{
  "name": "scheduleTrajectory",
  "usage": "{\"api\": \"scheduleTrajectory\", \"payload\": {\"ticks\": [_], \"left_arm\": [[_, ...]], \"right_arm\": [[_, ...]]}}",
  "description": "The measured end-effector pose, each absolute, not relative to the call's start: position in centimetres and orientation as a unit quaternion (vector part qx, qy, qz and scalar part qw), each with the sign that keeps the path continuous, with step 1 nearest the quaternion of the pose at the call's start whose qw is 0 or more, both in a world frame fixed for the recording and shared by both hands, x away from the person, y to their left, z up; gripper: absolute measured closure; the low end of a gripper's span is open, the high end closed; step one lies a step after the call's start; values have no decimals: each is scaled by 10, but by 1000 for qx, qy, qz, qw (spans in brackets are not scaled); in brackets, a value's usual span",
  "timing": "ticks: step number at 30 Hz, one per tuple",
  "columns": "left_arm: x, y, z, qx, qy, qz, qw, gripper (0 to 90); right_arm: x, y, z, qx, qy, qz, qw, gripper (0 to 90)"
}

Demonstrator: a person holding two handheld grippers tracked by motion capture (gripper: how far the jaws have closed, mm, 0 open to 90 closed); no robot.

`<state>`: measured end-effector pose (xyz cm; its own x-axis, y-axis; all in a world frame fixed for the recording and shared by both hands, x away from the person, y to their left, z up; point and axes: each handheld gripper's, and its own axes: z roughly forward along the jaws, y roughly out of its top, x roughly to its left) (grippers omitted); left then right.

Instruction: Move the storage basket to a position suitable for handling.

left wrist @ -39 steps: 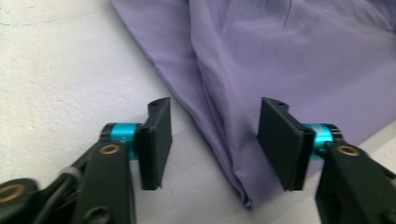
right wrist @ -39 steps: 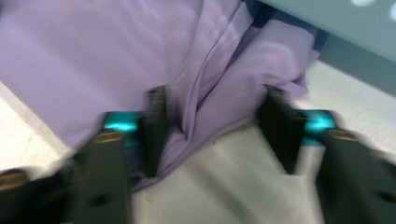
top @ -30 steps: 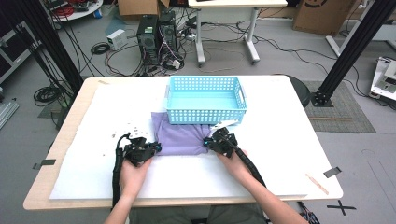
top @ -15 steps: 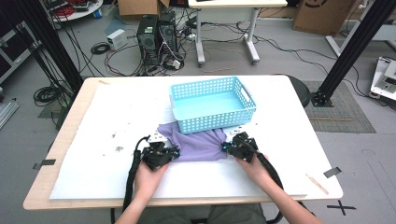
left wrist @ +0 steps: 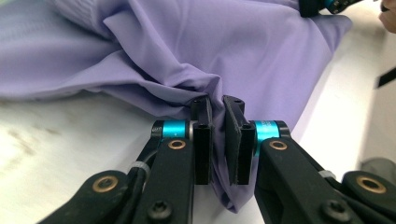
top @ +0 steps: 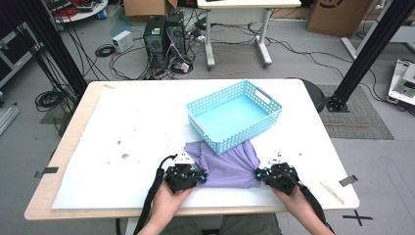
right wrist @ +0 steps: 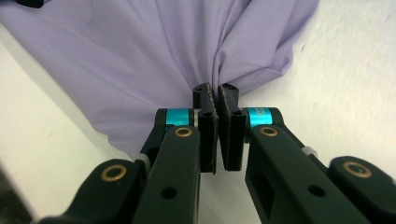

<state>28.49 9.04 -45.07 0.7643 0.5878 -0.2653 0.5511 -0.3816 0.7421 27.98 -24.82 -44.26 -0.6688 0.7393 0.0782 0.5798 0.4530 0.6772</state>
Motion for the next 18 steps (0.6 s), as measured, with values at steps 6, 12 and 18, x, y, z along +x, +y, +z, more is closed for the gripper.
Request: {"api": "scheduleTrajectory", "payload": {"ticks": [6, 12, 18], "left_arm": [[271, 91, -451, 835, 331, 13, 440, 825], [258, 93, -451, 839, 323, 9, 438, 825], [253, 95, -451, 839, 321, 9, 439, 823]], "right_arm": [[263, -252, -444, 389, 843, 353, 115, 876], [251, -253, -444, 385, 845, 355, 112, 876], [243, -253, -445, 381, 846, 356, 112, 877]]}}
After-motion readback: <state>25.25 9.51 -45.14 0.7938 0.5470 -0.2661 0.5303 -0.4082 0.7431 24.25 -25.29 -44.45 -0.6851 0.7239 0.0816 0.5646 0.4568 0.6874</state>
